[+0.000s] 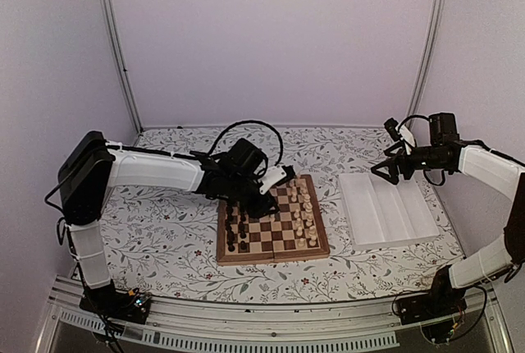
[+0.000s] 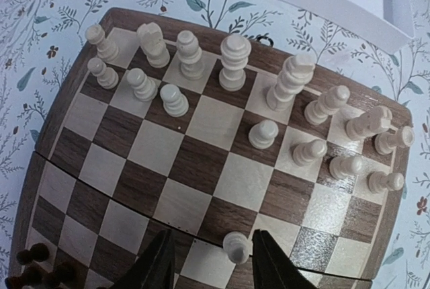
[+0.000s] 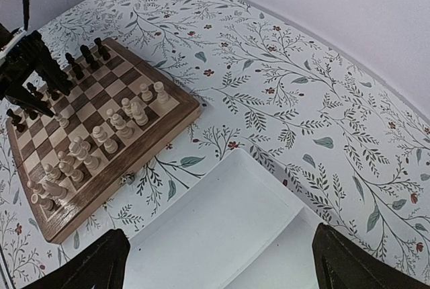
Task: Set up the chess pieces on the board
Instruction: Pick up the chess piece from the chessboard, then place the chess piece on the chessboard.
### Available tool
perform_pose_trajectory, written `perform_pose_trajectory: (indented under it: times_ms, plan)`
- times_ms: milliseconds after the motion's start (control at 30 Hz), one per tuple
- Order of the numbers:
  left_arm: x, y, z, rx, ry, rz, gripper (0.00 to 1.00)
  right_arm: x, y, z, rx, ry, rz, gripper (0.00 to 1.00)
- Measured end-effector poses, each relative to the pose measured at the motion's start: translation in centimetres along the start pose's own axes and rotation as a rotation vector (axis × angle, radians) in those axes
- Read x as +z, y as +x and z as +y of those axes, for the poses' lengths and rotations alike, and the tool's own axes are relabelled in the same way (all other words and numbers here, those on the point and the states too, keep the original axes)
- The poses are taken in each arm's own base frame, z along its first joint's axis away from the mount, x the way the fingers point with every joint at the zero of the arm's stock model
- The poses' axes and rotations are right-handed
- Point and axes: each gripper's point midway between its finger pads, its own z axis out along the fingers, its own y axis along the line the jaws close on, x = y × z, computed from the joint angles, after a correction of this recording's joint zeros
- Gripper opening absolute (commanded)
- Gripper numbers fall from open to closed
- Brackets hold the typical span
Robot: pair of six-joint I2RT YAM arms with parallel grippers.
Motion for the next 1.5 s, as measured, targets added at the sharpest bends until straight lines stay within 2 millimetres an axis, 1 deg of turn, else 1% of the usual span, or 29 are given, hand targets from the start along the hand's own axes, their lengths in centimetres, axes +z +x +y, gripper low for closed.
perform_pose_trajectory:
  times_ms: [100, 233, 400, 533, 633, 800, 900, 1000, 1167, 1267, 1333, 1500]
  plan:
    - [0.5, 0.4, 0.0, -0.014, 0.014, 0.021, 0.39, 0.2, 0.4, 0.1, 0.01, -0.01, 0.012, 0.99]
    - [1.5, 1.2, -0.4, -0.028, 0.046, 0.053, 0.34, 0.3, 0.5, 0.2, 0.01, -0.019, 0.013, 0.99]
    - [2.4, 2.6, -0.9, -0.043, 0.07, 0.107, 0.23, 0.3, 0.4, 0.4, 0.006, -0.027, 0.009, 0.99]
    - [2.5, 2.6, -0.9, -0.052, 0.073, 0.117, 0.15, 0.3, 0.4, 0.4, 0.004, -0.03, 0.009, 0.99]
    - [2.4, 2.4, -0.9, -0.058, 0.076, 0.114, 0.09, 0.3, 0.5, 0.5, 0.003, -0.031, 0.01, 0.99]
    - [2.1, 1.4, -1.0, -0.065, 0.087, 0.095, 0.06, 0.3, 0.6, 0.5, 0.005, -0.034, 0.014, 0.99]
    - [2.0, 0.2, -0.8, -0.067, 0.083, 0.071, 0.06, 0.3, 0.7, 0.6, 0.006, -0.036, 0.017, 0.99]
    - [2.2, -1.4, -0.4, -0.076, 0.076, 0.038, 0.06, 0.3, 0.7, 0.6, 0.008, -0.038, 0.02, 0.99]
    - [3.5, -3.2, 0.2, -0.093, 0.069, 0.013, 0.06, 0.4, 0.9, 0.6, 0.011, -0.042, 0.024, 0.99]
    - [4.4, -3.5, 0.3, -0.1, 0.07, 0.014, 0.06, 0.4, 0.9, 0.7, 0.012, -0.044, 0.024, 0.99]
    - [4.9, -3.3, 0.3, -0.104, 0.072, 0.024, 0.06, 0.4, 0.9, 0.7, 0.012, -0.044, 0.025, 0.99]
    - [5.3, -3.0, 0.3, -0.108, 0.076, 0.042, 0.06, 0.4, 0.9, 0.7, 0.013, -0.046, 0.026, 0.99]
